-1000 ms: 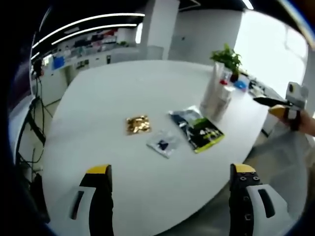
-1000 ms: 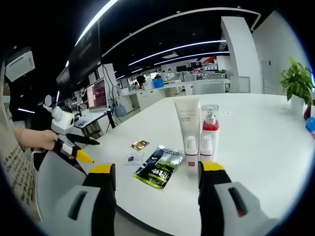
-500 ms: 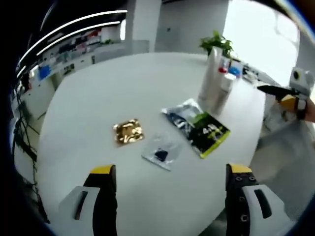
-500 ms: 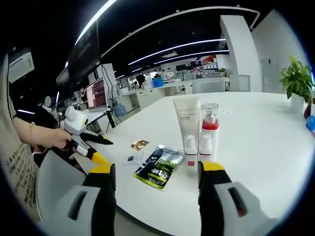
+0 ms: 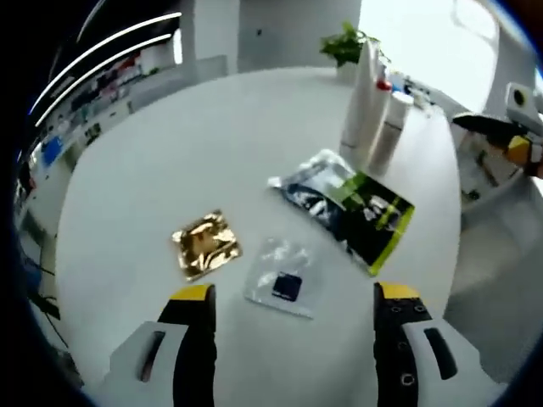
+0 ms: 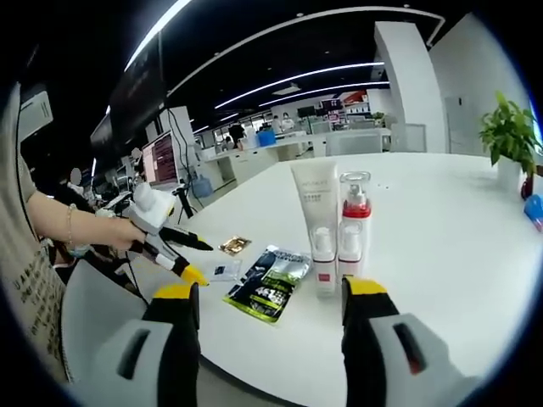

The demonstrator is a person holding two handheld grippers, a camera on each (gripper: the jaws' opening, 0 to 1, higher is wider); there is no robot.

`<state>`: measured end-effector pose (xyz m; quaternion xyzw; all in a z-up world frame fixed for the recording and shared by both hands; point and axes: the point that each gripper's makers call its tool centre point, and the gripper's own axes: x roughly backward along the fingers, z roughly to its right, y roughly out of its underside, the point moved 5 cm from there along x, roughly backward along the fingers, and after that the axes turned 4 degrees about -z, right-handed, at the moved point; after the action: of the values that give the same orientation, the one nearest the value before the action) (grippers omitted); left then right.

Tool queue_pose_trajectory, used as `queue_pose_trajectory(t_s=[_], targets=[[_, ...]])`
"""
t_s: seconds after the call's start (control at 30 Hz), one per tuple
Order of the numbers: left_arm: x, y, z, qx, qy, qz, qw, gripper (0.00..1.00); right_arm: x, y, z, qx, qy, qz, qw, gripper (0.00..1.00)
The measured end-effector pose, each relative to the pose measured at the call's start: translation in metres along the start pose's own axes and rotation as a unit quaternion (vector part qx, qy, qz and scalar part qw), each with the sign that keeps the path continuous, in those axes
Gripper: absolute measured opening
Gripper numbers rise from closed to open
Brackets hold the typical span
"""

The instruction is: Arrange the skincare products in the storage area until every visible bottle or jar stands upright without overlapping.

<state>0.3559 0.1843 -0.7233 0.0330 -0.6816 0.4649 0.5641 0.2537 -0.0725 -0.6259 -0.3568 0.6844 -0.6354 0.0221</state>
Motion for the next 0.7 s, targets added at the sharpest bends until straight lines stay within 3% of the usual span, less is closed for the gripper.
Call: queue_pose_trajectory(t_s=[0.3, 0.7], targets=[[-0.014, 0.001, -0.005, -0.044, 0.012, -0.033, 0.9984, 0.60, -0.001, 0.003, 0.004, -0.007, 0.004, -0.005, 1.0000, 0.69], [-0.023, -0.006, -0.008, -0.070, 0.022, -0.041, 0.9965, 0.46, -0.002, 0.005, 0.007, -0.011, 0.009, -0.010, 0.9998, 0.68]])
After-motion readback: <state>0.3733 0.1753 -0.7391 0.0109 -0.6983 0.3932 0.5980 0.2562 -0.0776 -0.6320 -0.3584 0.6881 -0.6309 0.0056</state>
